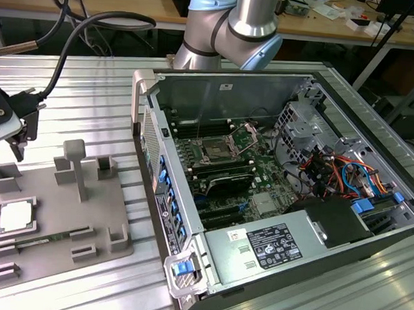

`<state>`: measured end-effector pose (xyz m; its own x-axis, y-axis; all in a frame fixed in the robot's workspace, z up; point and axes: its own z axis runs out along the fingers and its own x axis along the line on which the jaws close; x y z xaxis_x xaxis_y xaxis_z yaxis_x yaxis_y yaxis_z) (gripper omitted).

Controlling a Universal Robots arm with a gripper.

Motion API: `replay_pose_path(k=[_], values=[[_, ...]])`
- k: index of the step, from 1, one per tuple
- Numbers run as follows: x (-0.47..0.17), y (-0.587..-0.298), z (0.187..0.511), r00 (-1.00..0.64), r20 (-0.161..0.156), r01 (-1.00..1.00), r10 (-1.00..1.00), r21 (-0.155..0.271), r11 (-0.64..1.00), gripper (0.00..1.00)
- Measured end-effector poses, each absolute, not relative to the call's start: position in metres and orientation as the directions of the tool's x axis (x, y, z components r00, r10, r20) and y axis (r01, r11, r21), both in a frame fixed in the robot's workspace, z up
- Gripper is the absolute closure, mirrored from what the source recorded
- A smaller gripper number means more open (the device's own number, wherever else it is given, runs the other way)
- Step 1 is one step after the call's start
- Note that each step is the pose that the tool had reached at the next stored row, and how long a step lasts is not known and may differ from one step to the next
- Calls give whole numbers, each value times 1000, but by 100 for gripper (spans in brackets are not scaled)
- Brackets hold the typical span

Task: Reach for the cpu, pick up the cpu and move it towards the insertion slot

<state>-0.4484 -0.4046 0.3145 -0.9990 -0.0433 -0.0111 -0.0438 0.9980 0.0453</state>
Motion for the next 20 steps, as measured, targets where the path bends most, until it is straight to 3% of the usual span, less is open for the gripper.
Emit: replay_pose_path(k=[20], values=[[-445, -405, 311, -999, -11, -44, -43, 46, 998, 40]])
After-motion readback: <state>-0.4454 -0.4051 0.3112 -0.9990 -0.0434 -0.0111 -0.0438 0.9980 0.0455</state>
